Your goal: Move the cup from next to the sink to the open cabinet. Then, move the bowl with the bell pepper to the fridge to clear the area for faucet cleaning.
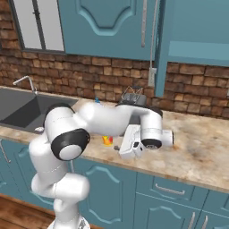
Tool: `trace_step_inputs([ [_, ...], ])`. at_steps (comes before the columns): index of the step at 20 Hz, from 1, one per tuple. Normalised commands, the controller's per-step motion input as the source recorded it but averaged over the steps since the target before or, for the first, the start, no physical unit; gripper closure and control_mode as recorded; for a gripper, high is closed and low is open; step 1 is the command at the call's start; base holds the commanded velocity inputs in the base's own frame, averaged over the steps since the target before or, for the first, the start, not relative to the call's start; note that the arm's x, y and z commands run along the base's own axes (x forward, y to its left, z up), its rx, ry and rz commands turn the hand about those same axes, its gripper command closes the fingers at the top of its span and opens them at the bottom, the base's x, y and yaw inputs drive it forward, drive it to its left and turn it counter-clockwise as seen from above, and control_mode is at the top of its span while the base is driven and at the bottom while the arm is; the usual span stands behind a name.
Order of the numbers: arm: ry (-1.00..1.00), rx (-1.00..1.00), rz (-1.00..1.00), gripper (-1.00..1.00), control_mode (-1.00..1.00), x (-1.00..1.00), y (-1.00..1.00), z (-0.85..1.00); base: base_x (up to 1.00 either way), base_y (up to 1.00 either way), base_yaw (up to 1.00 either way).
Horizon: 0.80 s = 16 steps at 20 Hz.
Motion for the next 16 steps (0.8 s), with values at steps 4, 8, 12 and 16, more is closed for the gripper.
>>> trace_step_inputs([
  [4, 0.11, 0.00, 0.00, -1.00, -1.00, 0.09, 0.37, 0.00, 0.00, 0.00, 0.00],
  [8, 0.12, 0.00, -0.02, -1.00, -1.00, 0.00, 0.36, -0.01, 0.00, 0.00, 0.00],
  [12, 0.02, 0.00, -0.14, -1.00, -1.00, 0.15, 0.32, 0.00, 0.00, 0.00, 0.00],
  [16, 0.00, 0.00, -0.24, -1.00, -1.00, 0.05, 0.46, 0.00, 0.00, 0.00, 0.00],
])
